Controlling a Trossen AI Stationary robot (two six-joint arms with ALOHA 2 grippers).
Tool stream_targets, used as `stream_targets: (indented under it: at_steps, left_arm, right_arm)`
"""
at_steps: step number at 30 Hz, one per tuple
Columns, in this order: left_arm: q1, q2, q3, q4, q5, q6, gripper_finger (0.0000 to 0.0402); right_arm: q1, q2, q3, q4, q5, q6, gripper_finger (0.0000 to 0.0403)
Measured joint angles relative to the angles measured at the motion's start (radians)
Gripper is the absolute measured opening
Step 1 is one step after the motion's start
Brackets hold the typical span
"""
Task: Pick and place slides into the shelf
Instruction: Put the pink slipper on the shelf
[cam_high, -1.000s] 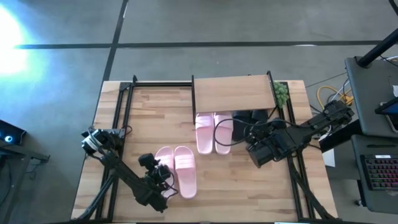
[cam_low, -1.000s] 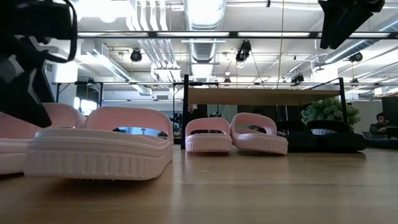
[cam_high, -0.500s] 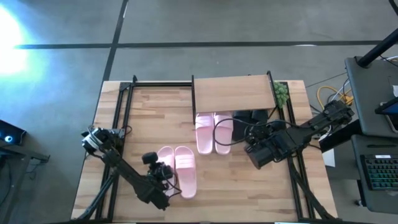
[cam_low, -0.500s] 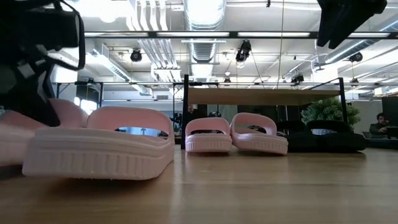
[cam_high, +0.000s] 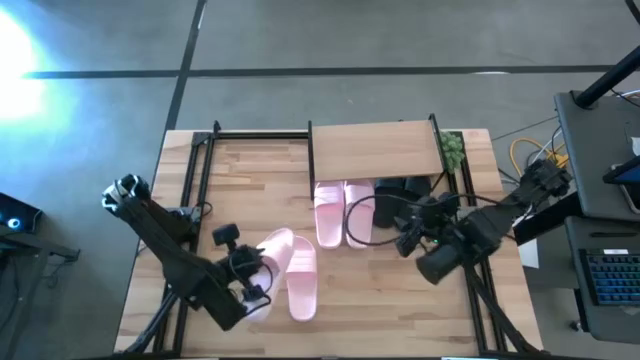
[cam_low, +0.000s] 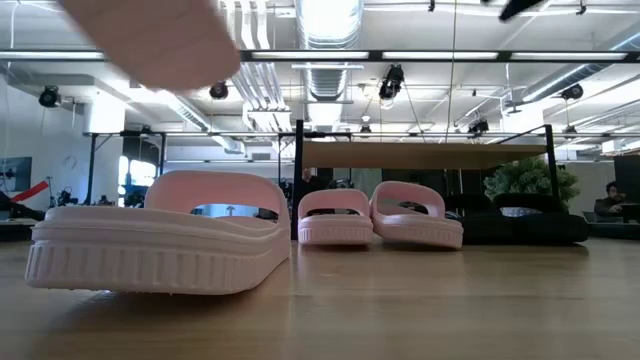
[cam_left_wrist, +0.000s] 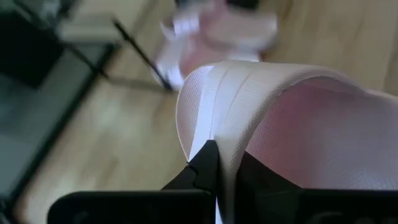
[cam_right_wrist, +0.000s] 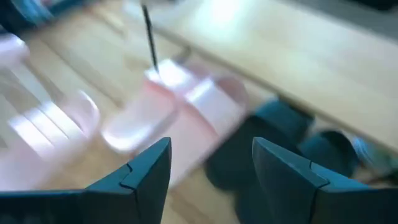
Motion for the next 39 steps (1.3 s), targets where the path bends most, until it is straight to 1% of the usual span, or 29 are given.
stream_targets:
  at_steps: [2,4,6,10,12,15,20,24,26,29,32,36,39]
  left_arm:
    - [0.025,-0.002,0.054,0.009,-0.055,0.090,0.0001]
    - [0.069,0.015,0.108,0.052,-0.103,0.224,0.0000]
    - [0.124,0.051,0.165,0.093,-0.146,0.355,0.0000]
    - [0.262,0.137,0.277,0.153,-0.245,0.544,0.0000]
    - [0.339,0.175,0.329,0.182,-0.270,0.612,0.0000]
    - [0.447,0.227,0.389,0.267,-0.271,0.698,0.0000]
    - [0.577,0.296,0.435,0.516,-0.234,0.944,0.0000]
    - [0.669,0.347,0.445,0.627,-0.212,1.088,0.0000]
    - [0.720,0.368,0.448,0.626,-0.175,1.114,0.0000]
    - [0.796,0.394,0.450,0.629,-0.106,1.116,0.0000]
    - [0.863,0.416,0.450,0.647,-0.059,1.116,0.0000]
    - [0.923,0.438,0.455,0.665,-0.013,1.127,0.0000]
    - [0.951,0.450,0.453,0.713,0.029,1.176,0.0000]
  right_arm:
    - [0.034,-0.011,0.019,0.000,0.071,0.007,0.0211]
    - [0.061,-0.024,0.035,-0.002,0.125,0.007,0.0207]
    - [0.081,-0.037,0.052,-0.002,0.158,0.002,0.0205]
    - [0.110,-0.066,0.084,-0.007,0.222,0.000,0.0203]
    - [0.123,-0.078,0.102,-0.009,0.267,-0.007,0.0203]
    - [0.138,-0.097,0.131,-0.011,0.330,-0.039,0.0203]
    - [0.141,-0.124,0.180,-0.011,0.370,-0.100,0.0203]
    - [0.142,-0.137,0.217,-0.011,0.370,-0.154,0.0203]
    - [0.142,-0.140,0.232,-0.010,0.370,-0.167,0.0203]
    - [0.142,-0.142,0.246,-0.011,0.370,-0.188,0.0203]
    - [0.142,-0.143,0.255,-0.017,0.374,-0.199,0.0203]
    - [0.141,-0.143,0.253,-0.019,0.384,-0.186,0.0203]
    - [0.141,-0.143,0.252,-0.024,0.388,-0.184,0.0203]
